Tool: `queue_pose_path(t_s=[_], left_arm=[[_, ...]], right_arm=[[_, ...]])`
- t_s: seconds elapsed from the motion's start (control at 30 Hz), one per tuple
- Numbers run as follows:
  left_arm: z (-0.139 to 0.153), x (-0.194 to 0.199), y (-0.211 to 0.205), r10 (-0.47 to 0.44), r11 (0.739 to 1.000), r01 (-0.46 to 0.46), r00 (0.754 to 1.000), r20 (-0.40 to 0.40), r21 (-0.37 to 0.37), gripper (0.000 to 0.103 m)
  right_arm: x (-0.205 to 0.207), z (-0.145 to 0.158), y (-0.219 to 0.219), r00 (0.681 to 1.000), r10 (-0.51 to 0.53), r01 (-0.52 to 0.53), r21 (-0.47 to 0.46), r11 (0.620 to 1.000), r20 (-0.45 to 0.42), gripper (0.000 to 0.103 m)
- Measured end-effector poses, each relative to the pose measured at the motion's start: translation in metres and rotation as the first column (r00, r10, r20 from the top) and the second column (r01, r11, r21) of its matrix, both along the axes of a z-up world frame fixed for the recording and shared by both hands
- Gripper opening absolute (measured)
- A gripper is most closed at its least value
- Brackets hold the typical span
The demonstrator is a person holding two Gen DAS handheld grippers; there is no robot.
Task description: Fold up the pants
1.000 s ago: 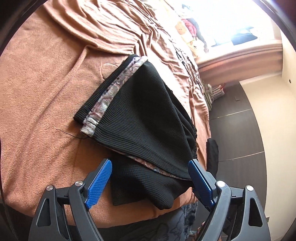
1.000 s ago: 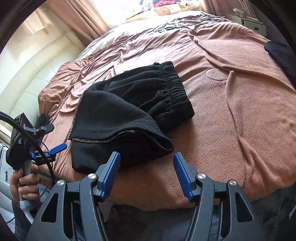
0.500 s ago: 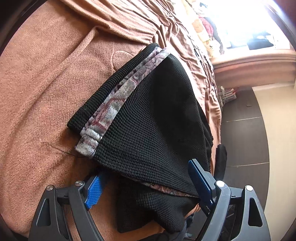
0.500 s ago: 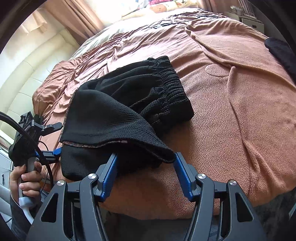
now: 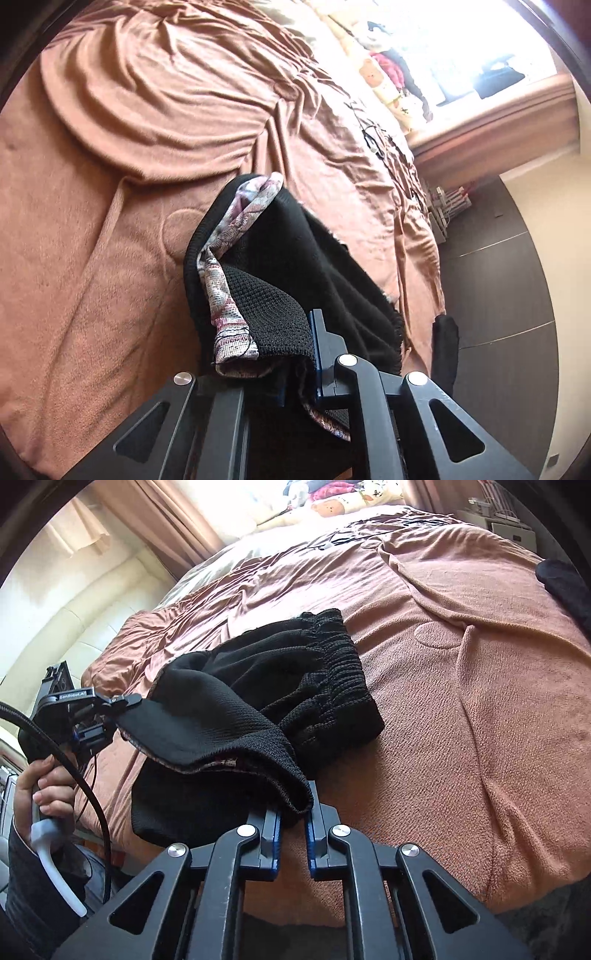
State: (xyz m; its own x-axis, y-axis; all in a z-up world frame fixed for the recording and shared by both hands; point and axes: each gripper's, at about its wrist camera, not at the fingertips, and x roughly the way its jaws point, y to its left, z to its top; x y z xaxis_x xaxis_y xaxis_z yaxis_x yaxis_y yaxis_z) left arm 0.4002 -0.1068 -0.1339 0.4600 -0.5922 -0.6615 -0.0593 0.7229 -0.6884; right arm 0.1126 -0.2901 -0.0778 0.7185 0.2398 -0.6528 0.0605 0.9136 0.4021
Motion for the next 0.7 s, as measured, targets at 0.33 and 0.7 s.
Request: queue_pose_path(t_s=[0.33,0.7], left_arm=[[0.058,0.047,-0.047,-0.093,0.995,0.089,0.99,0.106,0.043,0.01],[0.073,0.094,-0.108,-0.183,0.979,0.171,0.976,0.115,0.112,0.01]], right_arm=[[-0.01,0.002,-0.011,0.999,0.027,-0.03,0.068,0.997,0.038,0.005],[-0.01,-0.007,-0.021,0.999,0.028,-0.035,0.143,0.989,0.046,0.004]])
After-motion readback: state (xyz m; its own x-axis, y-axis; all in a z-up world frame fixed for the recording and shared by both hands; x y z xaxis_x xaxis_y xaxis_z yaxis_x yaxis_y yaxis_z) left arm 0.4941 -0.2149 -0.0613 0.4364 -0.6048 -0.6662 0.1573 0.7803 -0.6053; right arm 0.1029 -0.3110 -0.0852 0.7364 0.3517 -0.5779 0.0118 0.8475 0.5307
